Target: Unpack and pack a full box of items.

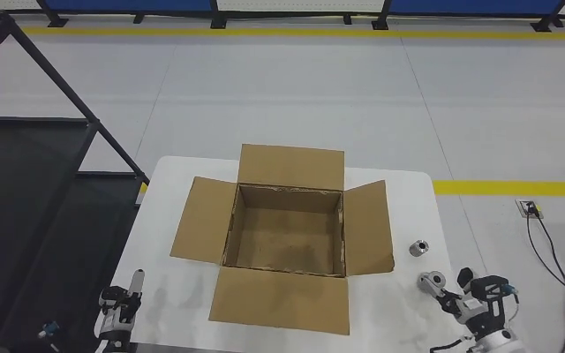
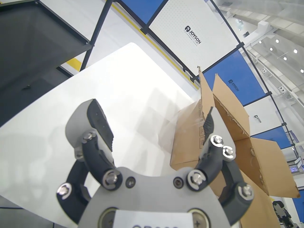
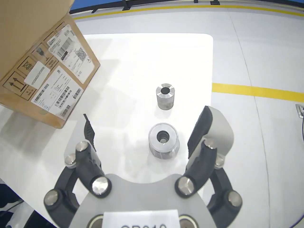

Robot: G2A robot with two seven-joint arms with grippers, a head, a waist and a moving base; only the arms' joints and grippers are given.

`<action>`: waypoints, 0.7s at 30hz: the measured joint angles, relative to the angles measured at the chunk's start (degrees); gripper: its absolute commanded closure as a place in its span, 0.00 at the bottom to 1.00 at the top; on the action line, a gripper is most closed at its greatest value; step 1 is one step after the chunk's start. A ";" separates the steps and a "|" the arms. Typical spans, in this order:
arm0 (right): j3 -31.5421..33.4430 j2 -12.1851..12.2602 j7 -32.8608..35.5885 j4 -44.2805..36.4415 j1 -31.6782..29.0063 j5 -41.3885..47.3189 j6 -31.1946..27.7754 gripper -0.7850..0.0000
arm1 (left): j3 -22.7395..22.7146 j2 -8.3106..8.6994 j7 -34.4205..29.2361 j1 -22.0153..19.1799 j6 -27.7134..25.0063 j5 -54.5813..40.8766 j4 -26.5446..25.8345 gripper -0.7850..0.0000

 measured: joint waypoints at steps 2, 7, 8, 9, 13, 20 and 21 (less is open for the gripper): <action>0.05 0.01 -0.10 -0.06 -0.05 -0.44 -0.17 0.00 | 0.00 0.00 0.00 0.00 0.00 0.00 0.00 0.00; -0.41 0.05 0.84 -0.08 0.30 -2.34 -0.18 0.00 | 0.00 0.00 0.00 0.00 0.00 0.00 0.00 0.00; -0.54 0.06 1.03 -0.05 0.42 -3.43 -0.15 0.00 | 0.00 0.00 0.00 0.00 0.00 0.00 0.00 0.00; -0.61 0.06 1.06 0.02 0.41 -4.38 -0.09 0.00 | 0.00 0.00 0.00 0.00 0.00 0.00 0.00 0.00; -0.18 0.09 1.32 0.37 -0.04 -8.19 0.57 0.00 | 0.00 0.00 0.00 0.00 0.00 0.00 0.00 0.00; -3.08 -0.24 8.31 0.98 2.95 -12.81 5.02 0.25 | 0.00 0.00 0.00 0.00 0.00 0.00 0.00 0.00; -3.24 -0.26 8.96 1.46 3.52 -12.57 4.64 0.43 | 0.00 0.00 0.00 0.00 0.00 0.00 0.00 0.00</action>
